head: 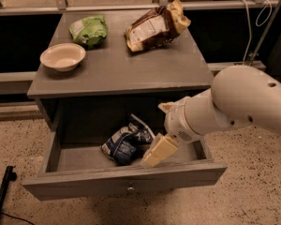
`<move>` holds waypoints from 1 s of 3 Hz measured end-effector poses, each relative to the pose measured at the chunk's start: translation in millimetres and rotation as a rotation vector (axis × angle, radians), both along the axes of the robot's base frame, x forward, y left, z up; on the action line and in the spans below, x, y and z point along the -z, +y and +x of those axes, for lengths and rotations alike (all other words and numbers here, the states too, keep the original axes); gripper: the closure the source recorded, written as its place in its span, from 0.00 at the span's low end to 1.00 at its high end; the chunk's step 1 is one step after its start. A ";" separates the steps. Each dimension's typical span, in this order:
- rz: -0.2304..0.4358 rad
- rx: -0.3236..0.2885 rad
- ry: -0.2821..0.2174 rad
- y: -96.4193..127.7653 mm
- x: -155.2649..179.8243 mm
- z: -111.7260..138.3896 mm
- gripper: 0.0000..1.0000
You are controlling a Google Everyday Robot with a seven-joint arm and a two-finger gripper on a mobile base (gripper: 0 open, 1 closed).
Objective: Pick blue chip bag from top drawer and place on counter
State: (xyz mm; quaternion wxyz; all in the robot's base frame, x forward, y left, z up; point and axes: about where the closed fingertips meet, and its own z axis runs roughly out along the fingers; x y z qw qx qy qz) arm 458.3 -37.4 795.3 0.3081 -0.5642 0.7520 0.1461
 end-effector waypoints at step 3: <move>-0.109 -0.009 -0.116 3.0 85.3 68.5 0.00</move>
Offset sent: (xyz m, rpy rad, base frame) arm 0.0908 0.0010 -0.0947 -0.1501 -0.1763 0.0074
